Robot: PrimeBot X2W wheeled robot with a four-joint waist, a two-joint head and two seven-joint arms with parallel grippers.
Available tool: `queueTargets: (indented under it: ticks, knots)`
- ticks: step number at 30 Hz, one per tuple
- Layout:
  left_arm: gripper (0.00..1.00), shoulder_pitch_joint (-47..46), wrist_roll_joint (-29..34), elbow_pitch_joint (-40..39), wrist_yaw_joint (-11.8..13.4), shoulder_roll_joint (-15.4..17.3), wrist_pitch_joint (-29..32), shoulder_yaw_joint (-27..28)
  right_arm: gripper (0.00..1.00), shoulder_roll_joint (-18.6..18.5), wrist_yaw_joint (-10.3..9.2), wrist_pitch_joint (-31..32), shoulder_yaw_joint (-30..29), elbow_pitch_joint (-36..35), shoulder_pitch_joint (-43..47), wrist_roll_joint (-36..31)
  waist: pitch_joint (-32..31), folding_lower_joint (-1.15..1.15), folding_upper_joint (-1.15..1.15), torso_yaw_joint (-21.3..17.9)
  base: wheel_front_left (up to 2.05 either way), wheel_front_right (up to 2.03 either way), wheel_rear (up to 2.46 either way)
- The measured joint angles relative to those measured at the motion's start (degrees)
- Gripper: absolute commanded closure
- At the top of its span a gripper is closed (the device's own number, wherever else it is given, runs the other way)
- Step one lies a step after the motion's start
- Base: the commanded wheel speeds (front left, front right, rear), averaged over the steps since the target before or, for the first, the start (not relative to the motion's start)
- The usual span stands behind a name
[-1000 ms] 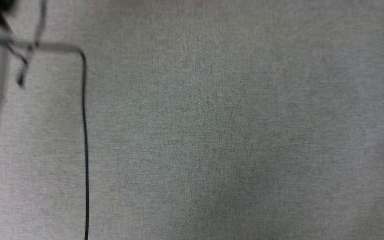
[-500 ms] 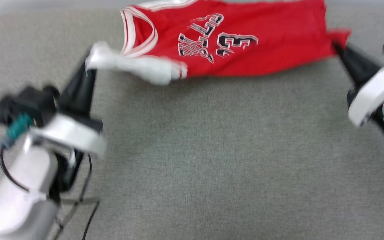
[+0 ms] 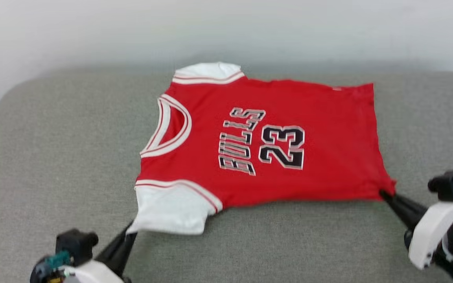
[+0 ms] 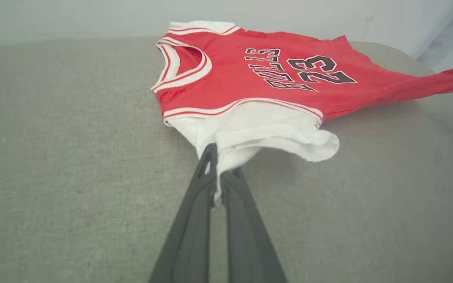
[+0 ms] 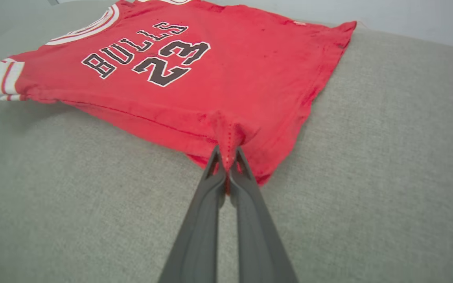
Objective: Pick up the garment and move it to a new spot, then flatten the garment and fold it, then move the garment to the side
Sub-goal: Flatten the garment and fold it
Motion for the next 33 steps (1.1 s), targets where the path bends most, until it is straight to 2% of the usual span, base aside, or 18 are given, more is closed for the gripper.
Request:
queueTargets:
  ticks: [8,17,22,33]
  knots:
    - [1.00,10.5,-4.5,-2.2,0.2,1.6,2.9,-1.6,1.00,-1.8,0.00,-0.1,1.5,-2.8,10.9,2.4,-4.1,0.00,0.00,-0.1,0.00,0.00,0.00]
    - [1.00,17.8,-7.5,-6.8,1.6,4.4,4.8,-1.6,1.00,-4.8,0.00,-1.1,-0.5,-5.4,19.4,5.7,-5.7,0.01,0.00,0.3,0.00,0.00,0.00]
    - [1.00,16.3,-6.4,-6.9,1.4,4.4,4.1,-1.4,1.00,-4.3,0.00,-1.0,-1.5,-6.6,19.6,4.7,-5.0,0.01,0.00,0.0,0.00,0.00,0.00]
    - [1.00,2.1,-1.4,-1.7,-0.5,1.8,1.4,-0.7,1.00,-3.4,0.00,-1.2,-6.1,-9.5,16.9,5.6,-3.1,0.02,0.00,-1.3,0.00,0.00,0.00]
